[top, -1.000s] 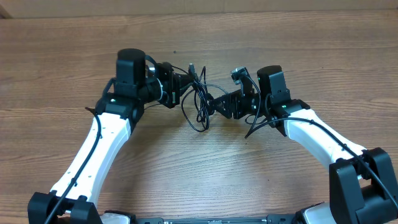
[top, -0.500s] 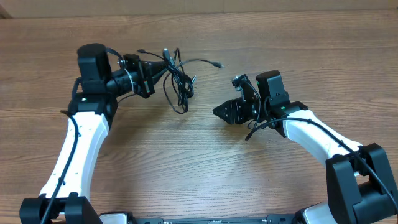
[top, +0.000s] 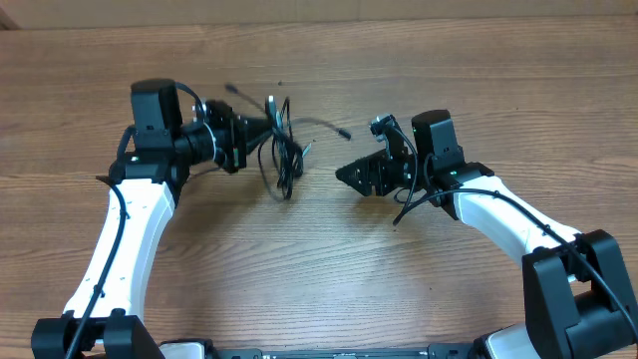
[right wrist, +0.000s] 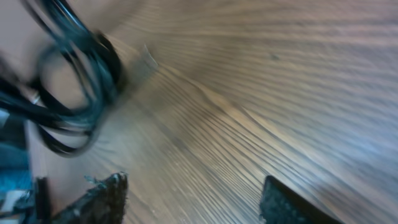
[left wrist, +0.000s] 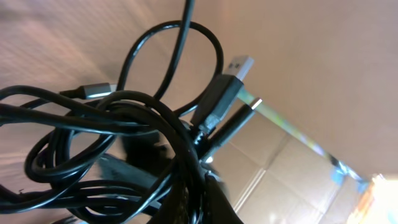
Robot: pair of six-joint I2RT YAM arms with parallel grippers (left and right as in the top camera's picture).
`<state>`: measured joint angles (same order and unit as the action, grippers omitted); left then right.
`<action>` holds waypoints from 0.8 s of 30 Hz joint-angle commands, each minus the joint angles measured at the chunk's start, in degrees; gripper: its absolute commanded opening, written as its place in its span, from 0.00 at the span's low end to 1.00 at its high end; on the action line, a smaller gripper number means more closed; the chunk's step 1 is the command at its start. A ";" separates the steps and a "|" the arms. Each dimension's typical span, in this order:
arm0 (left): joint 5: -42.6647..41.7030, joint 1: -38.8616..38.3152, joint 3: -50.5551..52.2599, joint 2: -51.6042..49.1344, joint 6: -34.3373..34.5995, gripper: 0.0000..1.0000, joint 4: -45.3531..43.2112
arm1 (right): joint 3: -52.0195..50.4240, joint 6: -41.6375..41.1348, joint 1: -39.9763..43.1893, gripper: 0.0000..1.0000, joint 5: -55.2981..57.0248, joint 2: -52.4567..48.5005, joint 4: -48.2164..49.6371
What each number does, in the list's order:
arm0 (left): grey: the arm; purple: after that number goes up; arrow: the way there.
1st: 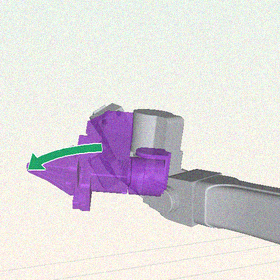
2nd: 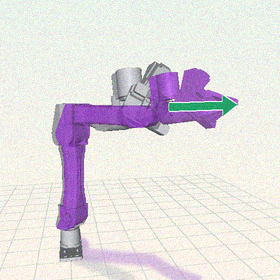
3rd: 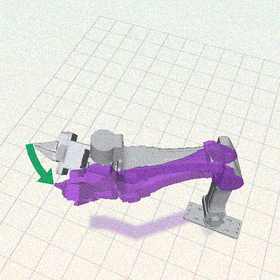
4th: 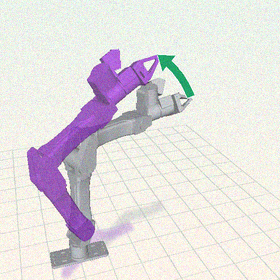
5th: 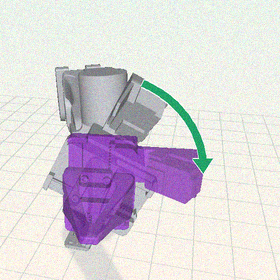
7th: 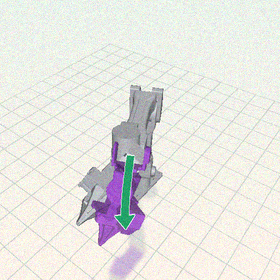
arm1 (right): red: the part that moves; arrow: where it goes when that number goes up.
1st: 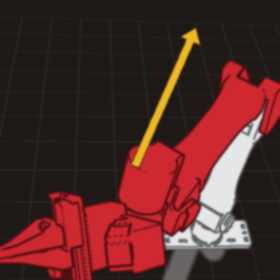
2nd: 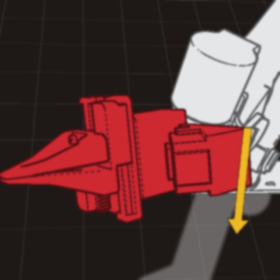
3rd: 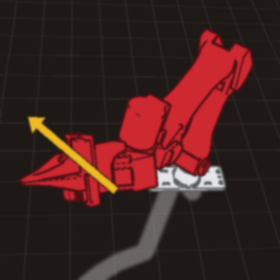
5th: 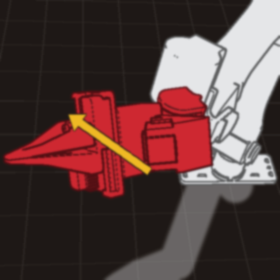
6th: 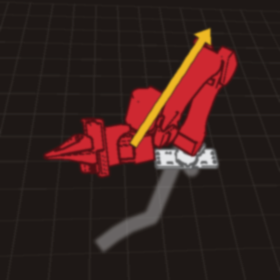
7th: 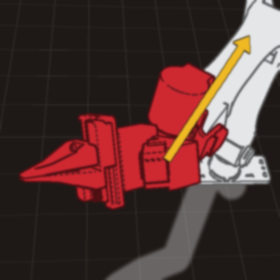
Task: Untangle cables
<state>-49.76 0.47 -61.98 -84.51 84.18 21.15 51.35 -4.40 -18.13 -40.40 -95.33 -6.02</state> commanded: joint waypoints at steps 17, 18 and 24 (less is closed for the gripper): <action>11.41 -1.88 -1.18 1.27 -7.32 0.04 12.90 | 0.00 0.37 0.09 0.76 -31.08 -0.17 16.44; 11.63 -2.14 -1.18 1.27 -7.32 0.04 13.05 | 0.00 0.35 0.09 0.76 -30.45 -0.17 16.20; 11.21 -2.43 -1.18 1.27 -7.74 0.04 14.64 | 0.00 0.33 0.61 0.77 -24.79 -0.17 13.11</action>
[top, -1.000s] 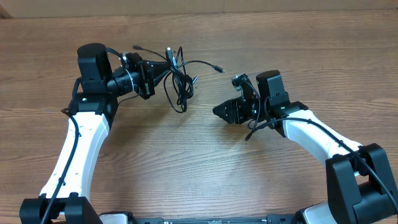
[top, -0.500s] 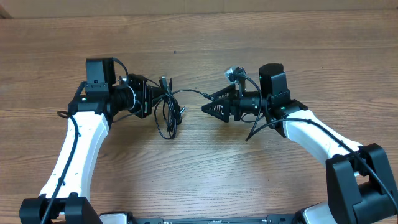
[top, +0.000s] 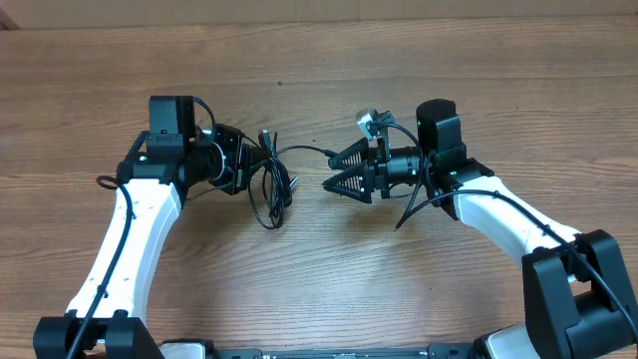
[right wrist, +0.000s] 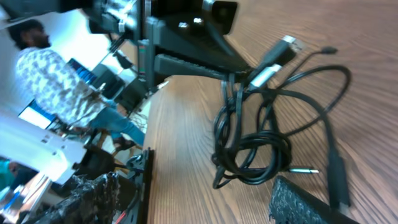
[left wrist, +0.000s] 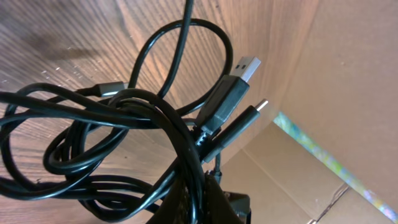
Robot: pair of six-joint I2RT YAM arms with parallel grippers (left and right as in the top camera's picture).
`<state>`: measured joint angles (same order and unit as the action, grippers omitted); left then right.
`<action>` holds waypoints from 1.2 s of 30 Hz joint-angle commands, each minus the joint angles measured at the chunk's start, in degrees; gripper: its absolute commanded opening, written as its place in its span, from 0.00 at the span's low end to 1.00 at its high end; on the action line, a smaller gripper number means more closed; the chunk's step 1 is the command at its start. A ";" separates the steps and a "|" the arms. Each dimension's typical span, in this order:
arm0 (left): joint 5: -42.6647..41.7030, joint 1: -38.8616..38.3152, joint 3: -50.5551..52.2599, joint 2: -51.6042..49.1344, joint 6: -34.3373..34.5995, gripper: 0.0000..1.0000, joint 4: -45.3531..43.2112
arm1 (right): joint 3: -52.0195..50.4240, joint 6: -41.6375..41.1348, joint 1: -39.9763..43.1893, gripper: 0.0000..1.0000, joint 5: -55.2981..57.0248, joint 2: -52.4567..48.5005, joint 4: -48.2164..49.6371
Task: Untangle cables
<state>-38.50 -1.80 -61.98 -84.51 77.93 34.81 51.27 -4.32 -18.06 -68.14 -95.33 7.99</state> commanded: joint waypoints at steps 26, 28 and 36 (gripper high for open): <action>-3.52 -6.12 -1.18 1.27 3.21 0.04 -3.43 | 0.09 0.28 -3.58 0.92 0.59 -0.17 4.09; -3.52 -7.30 -1.18 1.27 3.65 0.04 -4.87 | 0.09 0.28 -4.11 0.92 2.78 -0.17 3.61; -3.74 -9.40 -1.18 1.27 5.05 0.04 -7.74 | 0.09 0.28 -5.22 0.92 9.62 -0.17 1.22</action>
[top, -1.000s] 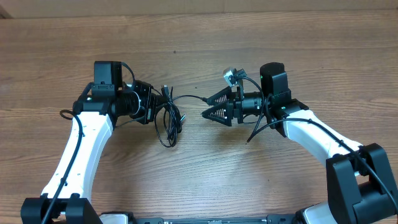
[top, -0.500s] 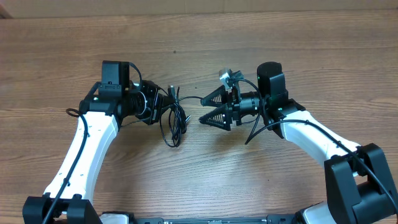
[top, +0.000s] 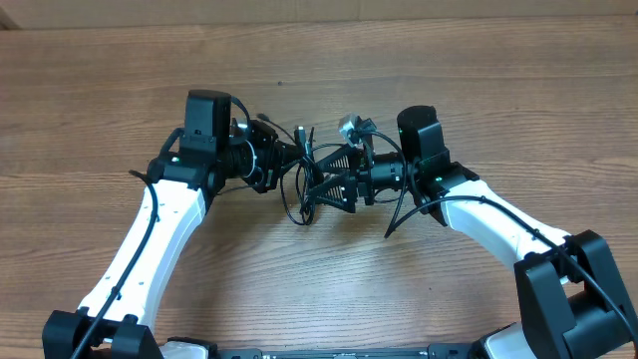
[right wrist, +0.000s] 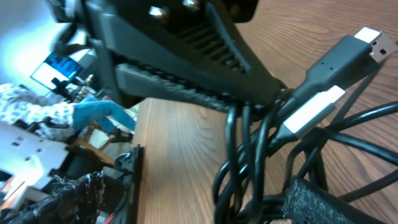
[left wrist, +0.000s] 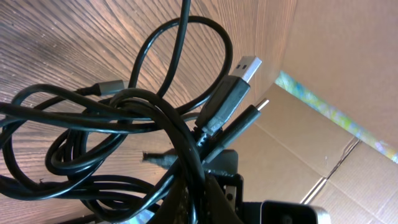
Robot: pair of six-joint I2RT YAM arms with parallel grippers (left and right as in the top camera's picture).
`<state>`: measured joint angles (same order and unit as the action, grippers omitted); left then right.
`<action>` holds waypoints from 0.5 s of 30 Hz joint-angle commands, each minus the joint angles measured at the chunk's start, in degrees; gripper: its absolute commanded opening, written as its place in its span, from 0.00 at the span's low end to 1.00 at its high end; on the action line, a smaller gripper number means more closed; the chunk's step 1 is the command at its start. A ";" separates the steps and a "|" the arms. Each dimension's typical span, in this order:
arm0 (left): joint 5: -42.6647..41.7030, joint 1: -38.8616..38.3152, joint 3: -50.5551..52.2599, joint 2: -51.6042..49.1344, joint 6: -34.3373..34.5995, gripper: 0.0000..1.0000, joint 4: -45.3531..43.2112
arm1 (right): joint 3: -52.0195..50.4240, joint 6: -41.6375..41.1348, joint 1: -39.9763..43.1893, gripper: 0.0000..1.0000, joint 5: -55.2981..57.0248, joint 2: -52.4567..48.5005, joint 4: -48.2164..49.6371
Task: Untangle cables
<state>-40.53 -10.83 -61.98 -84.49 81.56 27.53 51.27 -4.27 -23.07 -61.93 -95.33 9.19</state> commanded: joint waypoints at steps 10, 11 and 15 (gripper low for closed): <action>-1.66 -0.48 -1.18 1.25 1.36 0.04 -0.37 | 0.09 0.26 -0.22 0.77 5.99 -0.17 -0.87; -1.66 -0.50 -1.18 1.25 1.25 0.04 -0.35 | 0.09 0.26 -0.22 0.73 5.99 -0.17 -0.72; -1.51 -1.42 -1.18 1.25 1.16 0.04 -0.13 | 0.09 0.26 -0.22 0.61 5.99 -0.17 -0.48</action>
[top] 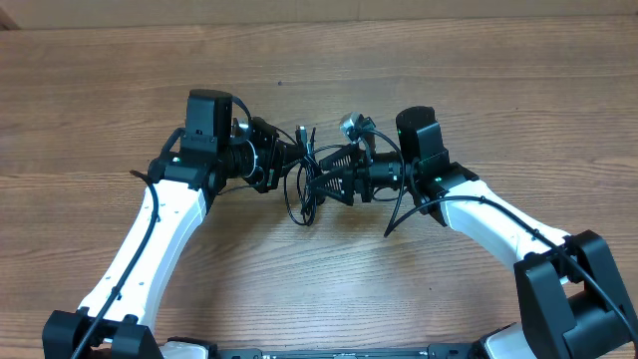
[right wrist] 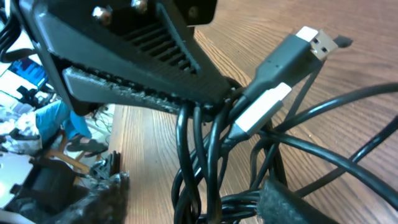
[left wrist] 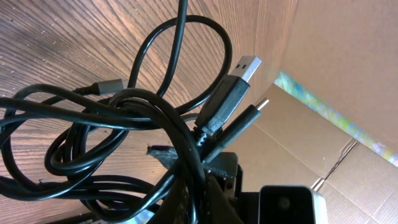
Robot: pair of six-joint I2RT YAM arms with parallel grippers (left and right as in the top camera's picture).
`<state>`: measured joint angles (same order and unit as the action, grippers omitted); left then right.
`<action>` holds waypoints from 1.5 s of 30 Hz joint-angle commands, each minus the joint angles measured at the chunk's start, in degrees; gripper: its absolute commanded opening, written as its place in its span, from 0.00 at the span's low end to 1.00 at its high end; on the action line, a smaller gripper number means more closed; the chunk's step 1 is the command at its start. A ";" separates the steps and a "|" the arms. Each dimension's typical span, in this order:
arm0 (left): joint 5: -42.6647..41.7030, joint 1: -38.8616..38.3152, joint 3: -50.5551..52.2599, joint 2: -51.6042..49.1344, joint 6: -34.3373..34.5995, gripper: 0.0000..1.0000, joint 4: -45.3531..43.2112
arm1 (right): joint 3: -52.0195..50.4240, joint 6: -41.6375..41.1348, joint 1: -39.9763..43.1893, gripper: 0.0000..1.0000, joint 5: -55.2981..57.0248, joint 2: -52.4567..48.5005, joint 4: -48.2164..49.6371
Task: Untangle cables
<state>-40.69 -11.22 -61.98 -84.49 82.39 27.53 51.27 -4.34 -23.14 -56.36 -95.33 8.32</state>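
Observation:
A tangled bundle of black cables hangs above the wooden table, near its middle. My left gripper is shut on the bundle's upper strands. A USB-A plug and a thinner plug stick out past it. My right gripper faces the left one and stands open, one finger left of the bundle and the other finger touching its loops. The USB-A plug shows in the right wrist view above the gap.
A cardboard wall runs along the table's far edge. The white arm links reach in from the near corners. A loose black wire hangs from my right arm.
My right gripper has edged slightly further onto the bundle, with more strands now between its open fingers. The left gripper and the bundle have barely shifted.
First my left gripper held the bundle at the left, with the open right gripper well apart and angled down. Then the right gripper faced the bundle across a gap. Later both arms had met near the middle, the right fingers astride the cables, as now.

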 commanded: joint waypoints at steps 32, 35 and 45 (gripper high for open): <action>3.78 -3.08 -1.18 1.25 -0.28 0.04 2.25 | 0.09 0.33 -0.15 0.06 0.44 -0.17 0.59; 3.78 -3.08 -1.18 1.25 -0.31 0.04 2.27 | 0.09 0.31 -0.15 0.04 0.46 -0.17 0.59; 3.82 -3.08 -1.18 1.25 -0.31 0.12 2.27 | 0.09 0.28 -0.15 0.04 1.07 -0.17 0.52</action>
<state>-36.58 -14.02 -61.98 -84.49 82.32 29.78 51.22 -4.29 -23.14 -55.59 -95.33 8.47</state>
